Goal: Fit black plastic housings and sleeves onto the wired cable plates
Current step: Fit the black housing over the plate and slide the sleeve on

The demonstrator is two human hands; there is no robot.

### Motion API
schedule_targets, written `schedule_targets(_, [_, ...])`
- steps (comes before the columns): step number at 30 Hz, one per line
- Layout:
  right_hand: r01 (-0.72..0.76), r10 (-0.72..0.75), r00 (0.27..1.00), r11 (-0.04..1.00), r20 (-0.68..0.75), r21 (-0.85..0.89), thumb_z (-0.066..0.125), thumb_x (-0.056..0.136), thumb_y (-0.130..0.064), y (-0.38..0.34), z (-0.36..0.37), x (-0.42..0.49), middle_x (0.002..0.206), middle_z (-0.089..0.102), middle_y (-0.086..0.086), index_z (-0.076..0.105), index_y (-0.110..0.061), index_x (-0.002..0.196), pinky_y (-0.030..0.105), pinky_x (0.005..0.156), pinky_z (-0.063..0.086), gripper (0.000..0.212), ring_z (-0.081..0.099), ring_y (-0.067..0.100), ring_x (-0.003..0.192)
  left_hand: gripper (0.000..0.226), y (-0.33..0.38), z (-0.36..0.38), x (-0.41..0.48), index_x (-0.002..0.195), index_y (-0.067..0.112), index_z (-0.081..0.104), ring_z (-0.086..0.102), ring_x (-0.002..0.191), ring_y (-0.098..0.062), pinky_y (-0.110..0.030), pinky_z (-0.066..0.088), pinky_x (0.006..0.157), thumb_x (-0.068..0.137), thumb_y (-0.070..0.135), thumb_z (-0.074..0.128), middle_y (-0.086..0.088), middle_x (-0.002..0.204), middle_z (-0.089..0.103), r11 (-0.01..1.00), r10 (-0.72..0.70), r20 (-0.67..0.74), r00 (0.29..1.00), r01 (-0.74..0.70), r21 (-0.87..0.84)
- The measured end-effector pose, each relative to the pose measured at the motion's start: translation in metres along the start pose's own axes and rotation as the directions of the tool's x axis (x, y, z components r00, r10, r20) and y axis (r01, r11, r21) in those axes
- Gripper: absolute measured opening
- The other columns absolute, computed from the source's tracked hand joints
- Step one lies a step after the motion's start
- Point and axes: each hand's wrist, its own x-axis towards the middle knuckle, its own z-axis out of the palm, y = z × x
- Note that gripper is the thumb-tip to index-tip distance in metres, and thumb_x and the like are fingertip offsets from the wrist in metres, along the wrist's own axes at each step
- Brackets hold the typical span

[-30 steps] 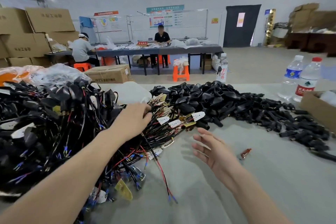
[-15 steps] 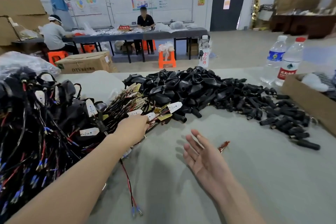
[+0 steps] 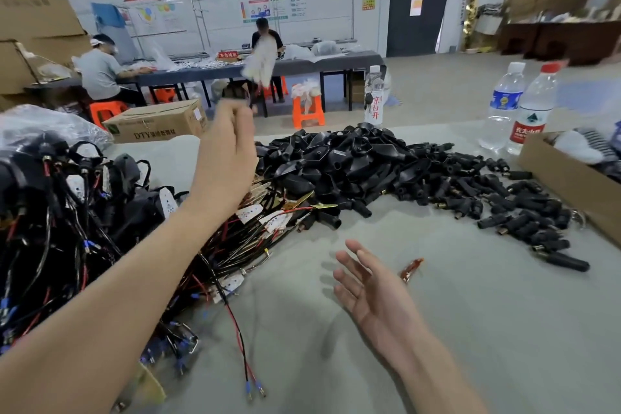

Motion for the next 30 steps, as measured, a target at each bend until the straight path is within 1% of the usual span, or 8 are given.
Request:
schedule_targets(2, [0.014, -0.013, 1.000, 0.999, 0.018, -0.035, 0.051, 0.100, -0.016, 0.000, 0.002, -0.003, 0.089, 0.074, 0.005, 0.069, -0.014, 0.111, 0.028, 0.055, 0.057, 0.022, 0.069, 0.018, 0.065, 0.022, 0.031, -0.005, 0.018, 0.102, 0.023, 0.055, 0.038, 0.059, -0.010, -0.029, 0.033, 0.058, 0.106, 0.035, 0.037, 0.004, 0.069, 0.044, 0.946, -0.101, -0.120, 0.988, 0.058, -0.320])
schedule_targets(6, [0.031, -0.019, 0.994, 0.993, 0.103, -0.117, 0.052, 0.100, -0.022, 0.003, 0.007, -0.010, 0.104, 0.074, 0.009, 0.067, -0.014, 0.117, 0.030, 0.061, 0.058, 0.025, 0.070, 0.022, 0.076, 0.030, 0.067, -0.006, 0.026, 0.090, 0.014, 0.054, 0.033, 0.045, -0.010, -0.025, 0.030, 0.043, 0.108, 0.029, 0.036, 0.008, 0.055, 0.039, 0.558, -0.426, -0.259, 0.867, 0.027, -0.829])
schedule_targets(10, [0.047, -0.033, 0.993, 0.991, 0.113, -0.124, 0.053, 0.098, -0.023, 0.003, 0.007, -0.014, 0.114, 0.073, 0.010, 0.064, -0.018, 0.123, 0.030, 0.059, 0.057, 0.028, 0.069, 0.021, 0.072, 0.030, 0.046, 0.032, -0.031, 0.091, 0.019, 0.052, 0.052, 0.059, -0.009, -0.025, 0.039, 0.059, 0.108, 0.033, 0.032, 0.006, 0.066, 0.058, 0.367, -0.678, -0.091, 0.729, 0.229, -0.901])
schedule_targets(14, [0.109, -0.110, 0.994, 0.990, -0.009, -0.089, 0.055, 0.099, -0.030, 0.000, 0.005, -0.011, 0.104, 0.076, 0.004, 0.063, -0.021, 0.121, 0.028, 0.051, 0.055, 0.025, 0.067, 0.018, 0.061, 0.032, 0.008, 0.067, -0.111, 0.087, 0.019, 0.054, 0.051, 0.056, -0.009, -0.027, 0.038, 0.058, 0.107, 0.034, 0.034, 0.005, 0.068, 0.057, 0.255, -0.721, 0.138, 0.680, 0.444, -0.859])
schedule_targets(18, [0.200, -0.206, 0.974, 0.977, -0.097, -0.070, 0.046, 0.104, -0.029, -0.002, -0.002, -0.009, 0.092, 0.075, 0.006, 0.069, -0.014, 0.112, 0.026, 0.046, 0.052, 0.028, 0.059, 0.014, 0.049, 0.035, -0.015, 0.078, -0.156, 0.084, 0.016, 0.056, 0.052, 0.054, -0.010, -0.030, 0.041, 0.056, 0.107, 0.035, 0.037, 0.002, 0.067, 0.060, 0.315, -0.739, 0.115, 0.664, 0.491, -0.812])
schedule_targets(23, [0.233, -0.237, 0.970, 0.970, -0.054, -0.074, 0.044, 0.102, -0.032, 0.003, -0.002, -0.010, 0.095, 0.074, 0.015, 0.070, -0.005, 0.106, 0.026, 0.055, 0.056, 0.038, 0.068, 0.018, 0.065, 0.033, -0.023, 0.073, -0.159, 0.079, 0.020, 0.064, 0.055, 0.056, -0.013, -0.027, 0.049, 0.057, 0.103, 0.038, 0.049, 0.001, 0.071, 0.061, 0.295, -0.717, 0.127, 0.686, 0.463, -0.836])
schedule_targets(26, [0.216, -0.218, 0.976, 0.973, -0.012, -0.074, 0.043, 0.101, -0.033, 0.005, -0.001, -0.008, 0.091, 0.074, 0.016, 0.068, -0.002, 0.108, 0.026, 0.059, 0.058, 0.040, 0.068, 0.018, 0.065, 0.027, -0.015, 0.082, -0.171, 0.091, 0.014, 0.067, 0.064, 0.064, -0.015, -0.032, 0.053, 0.063, 0.093, 0.041, 0.066, 0.001, 0.073, 0.070, 0.499, -0.614, 0.245, 0.750, 0.610, -0.615])
schedule_targets(30, [0.241, -0.249, 0.969, 0.949, -0.012, -0.205, 0.043, 0.103, -0.032, 0.007, -0.003, -0.007, 0.087, 0.075, 0.014, 0.069, -0.007, 0.107, 0.028, 0.058, 0.056, 0.037, 0.066, 0.019, 0.064, 0.020, -0.008, 0.091, -0.178, 0.105, 0.004, 0.063, 0.070, 0.070, -0.014, -0.024, 0.054, 0.060, 0.096, 0.022, 0.061, -0.004, 0.088, 0.077, 0.545, -0.500, 0.340, 0.797, 0.594, -0.592])
